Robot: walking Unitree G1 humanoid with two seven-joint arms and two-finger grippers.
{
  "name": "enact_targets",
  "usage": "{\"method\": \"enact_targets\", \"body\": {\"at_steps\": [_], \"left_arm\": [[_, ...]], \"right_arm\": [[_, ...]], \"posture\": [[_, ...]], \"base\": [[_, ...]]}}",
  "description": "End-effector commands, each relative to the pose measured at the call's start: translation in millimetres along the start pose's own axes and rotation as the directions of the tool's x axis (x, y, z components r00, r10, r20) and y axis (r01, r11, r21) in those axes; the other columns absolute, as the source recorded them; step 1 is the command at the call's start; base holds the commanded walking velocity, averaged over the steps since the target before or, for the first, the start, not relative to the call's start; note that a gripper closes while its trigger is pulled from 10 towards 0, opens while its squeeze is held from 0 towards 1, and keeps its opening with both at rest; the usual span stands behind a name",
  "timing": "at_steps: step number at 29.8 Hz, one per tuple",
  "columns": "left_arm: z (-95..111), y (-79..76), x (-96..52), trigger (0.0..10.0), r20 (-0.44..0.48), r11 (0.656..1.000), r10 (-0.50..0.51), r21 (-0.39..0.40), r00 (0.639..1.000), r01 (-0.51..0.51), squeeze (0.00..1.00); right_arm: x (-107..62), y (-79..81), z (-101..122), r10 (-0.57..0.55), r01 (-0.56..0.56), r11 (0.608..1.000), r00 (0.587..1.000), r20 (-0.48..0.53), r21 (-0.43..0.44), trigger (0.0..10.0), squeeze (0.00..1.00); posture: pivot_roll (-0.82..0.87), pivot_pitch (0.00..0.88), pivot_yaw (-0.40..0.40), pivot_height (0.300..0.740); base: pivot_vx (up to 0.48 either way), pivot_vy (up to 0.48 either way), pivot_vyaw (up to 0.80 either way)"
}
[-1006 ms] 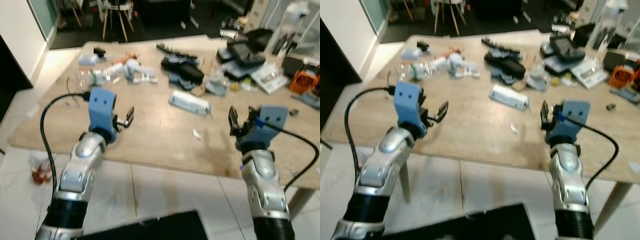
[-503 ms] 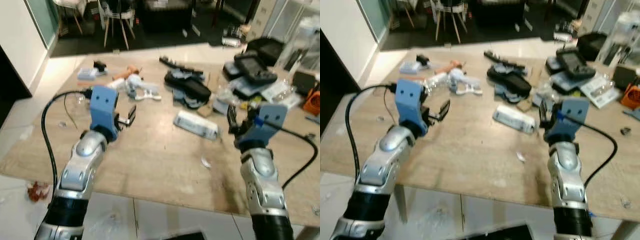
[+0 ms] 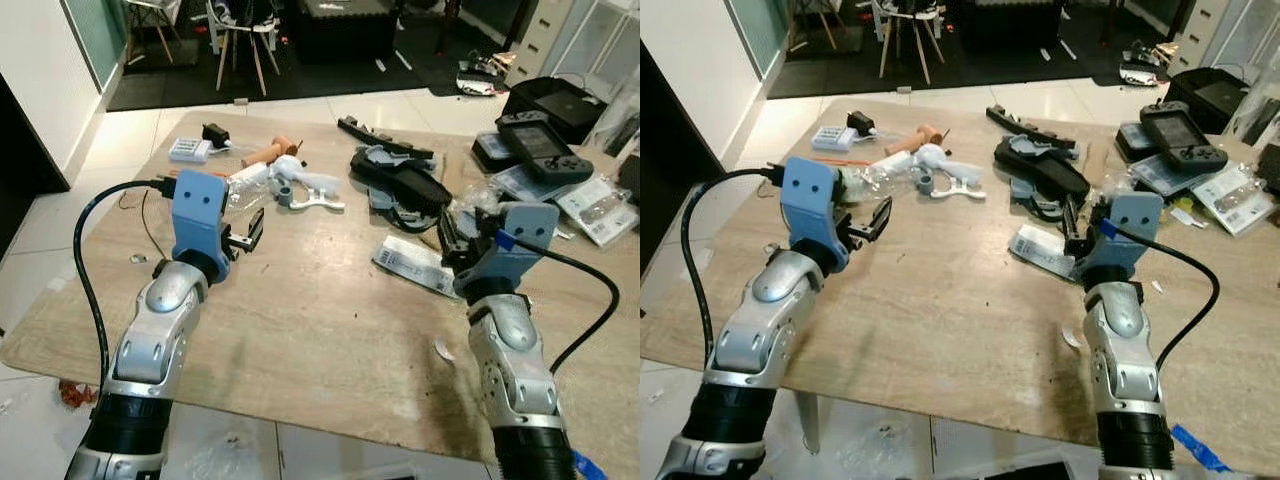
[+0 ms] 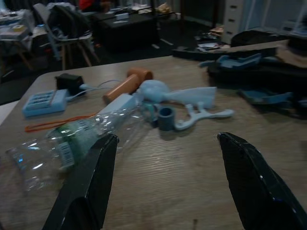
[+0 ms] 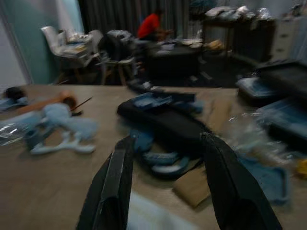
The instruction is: Picking trash to rubbish bin
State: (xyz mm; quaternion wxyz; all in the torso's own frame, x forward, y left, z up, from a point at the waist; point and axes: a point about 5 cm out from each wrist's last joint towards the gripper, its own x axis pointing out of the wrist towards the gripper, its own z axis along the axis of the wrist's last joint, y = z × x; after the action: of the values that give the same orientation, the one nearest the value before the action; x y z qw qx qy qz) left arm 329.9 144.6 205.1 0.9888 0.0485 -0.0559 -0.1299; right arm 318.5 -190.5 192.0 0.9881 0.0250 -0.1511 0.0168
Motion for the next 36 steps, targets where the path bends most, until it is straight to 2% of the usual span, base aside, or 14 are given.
{"method": "enact_targets", "body": {"at_steps": [1,6,8,13,17,25,26,27,28,29,32,33,34,36], "left_arm": [[1.2,0.8,-0.7,10.0,-0.008,0.999,-0.031,0.012,0.999,0.031,0.00],[2.5,-2.1,-1.6,10.0,-0.007,0.997,-0.079,0.016,0.997,0.080,0.00],[5.3,-8.4,-3.9,10.0,-0.010,0.985,-0.168,0.038,0.986,0.168,0.00],[6.1,-9.3,-4.4,10.0,-0.010,0.982,-0.182,0.041,0.983,0.183,0.00],[6.3,-9.7,-3.3,10.0,-0.012,0.981,-0.189,0.035,0.982,0.189,0.00],[6.8,-19.6,-5.4,10.0,-0.020,0.970,-0.242,0.011,0.970,0.242,0.00],[7.0,-22.3,-7.1,10.0,-0.022,0.966,-0.259,0.010,0.965,0.260,0.00],[8.4,-27.6,-11.3,10.0,-0.017,0.953,-0.304,-0.004,0.953,0.304,0.00],[8.4,-27.6,-11.3,10.0,-0.017,0.953,-0.304,-0.004,0.953,0.304,0.00],[10.4,-31.6,-14.8,10.0,-0.002,0.938,-0.345,-0.013,0.938,0.345,0.00],[16.6,-43.1,-25.3,10.0,0.044,0.884,-0.464,-0.038,0.885,0.465,0.00],[16.6,-43.1,-25.3,10.0,0.044,0.884,-0.464,-0.038,0.885,0.465,0.00],[18.4,-46.2,-28.0,10.0,0.057,0.868,-0.492,-0.044,0.868,0.495,0.00],[24.4,-57.0,-35.0,10.0,0.095,0.814,-0.571,-0.065,0.815,0.577,0.00]], "right_arm": [[-0.1,2.7,-5.7,0.049,-0.049,0.999,0.998,-0.040,0.003,10.0,1.00],[-0.2,5.0,-8.4,0.102,-0.102,0.995,0.993,-0.059,-0.002,10.0,1.00],[1.9,-0.5,-14.8,0.136,-0.137,0.990,0.988,-0.080,-0.013,10.0,1.00],[4.5,-3.3,-16.6,0.143,-0.145,0.989,0.986,-0.087,-0.018,10.0,1.00],[13.3,-2.1,-25.5,0.230,-0.237,0.971,0.962,-0.149,-0.032,10.0,1.00],[30.0,-8.8,-28.0,0.294,-0.306,0.951,0.936,-0.191,-0.034,10.0,1.00],[32.1,-10.5,-28.0,0.304,-0.316,0.948,0.932,-0.198,-0.031,10.0,0.87],[35.7,-13.9,-27.5,0.318,-0.332,0.943,0.926,-0.205,-0.034,10.0,0.12],[35.7,-13.9,-27.5,0.318,-0.332,0.943,0.926,-0.205,-0.034,10.0,0.12],[37.2,-16.0,-26.7,0.322,-0.337,0.941,0.924,-0.207,-0.040,10.0,0.00],[40.7,-21.1,-24.1,0.335,-0.355,0.933,0.918,-0.215,-0.064,10.0,0.00],[40.7,-21.1,-24.1,0.335,-0.355,0.933,0.918,-0.215,-0.064,10.0,0.00],[41.8,-22.5,-23.5,0.340,-0.362,0.929,0.915,-0.219,-0.071,10.0,0.00],[43.8,-26.0,-24.2,0.367,-0.397,0.914,0.897,-0.246,-0.081,10.0,0.00]], "posture": [[-0.01,0.106,0.050,0.740],[-0.01,0.109,0.053,0.740],[0.00,0.115,0.059,0.740],[0.00,0.122,0.066,0.740],[-0.01,0.146,0.079,0.740],[0.01,0.214,0.088,0.740],[0.01,0.220,0.087,0.740],[0.01,0.233,0.085,0.740],[0.01,0.233,0.085,0.740],[0.01,0.244,0.079,0.740],[0.02,0.258,0.072,0.740],[0.02,0.258,0.072,0.740],[0.02,0.258,0.072,0.740],[0.02,0.271,0.067,0.740]], "base": [[0.000,0.000,0.00],[0.000,0.000,0.00],[0.000,0.000,0.00],[0.000,0.000,0.00],[0.000,0.000,0.00],[0.000,0.000,0.00],[0.000,0.000,0.00],[0.000,0.000,0.00],[0.000,0.000,0.00],[0.000,0.000,0.00],[0.000,0.000,0.00],[0.000,0.000,0.00],[0.000,0.000,0.00],[0.000,0.000,0.00]]}}
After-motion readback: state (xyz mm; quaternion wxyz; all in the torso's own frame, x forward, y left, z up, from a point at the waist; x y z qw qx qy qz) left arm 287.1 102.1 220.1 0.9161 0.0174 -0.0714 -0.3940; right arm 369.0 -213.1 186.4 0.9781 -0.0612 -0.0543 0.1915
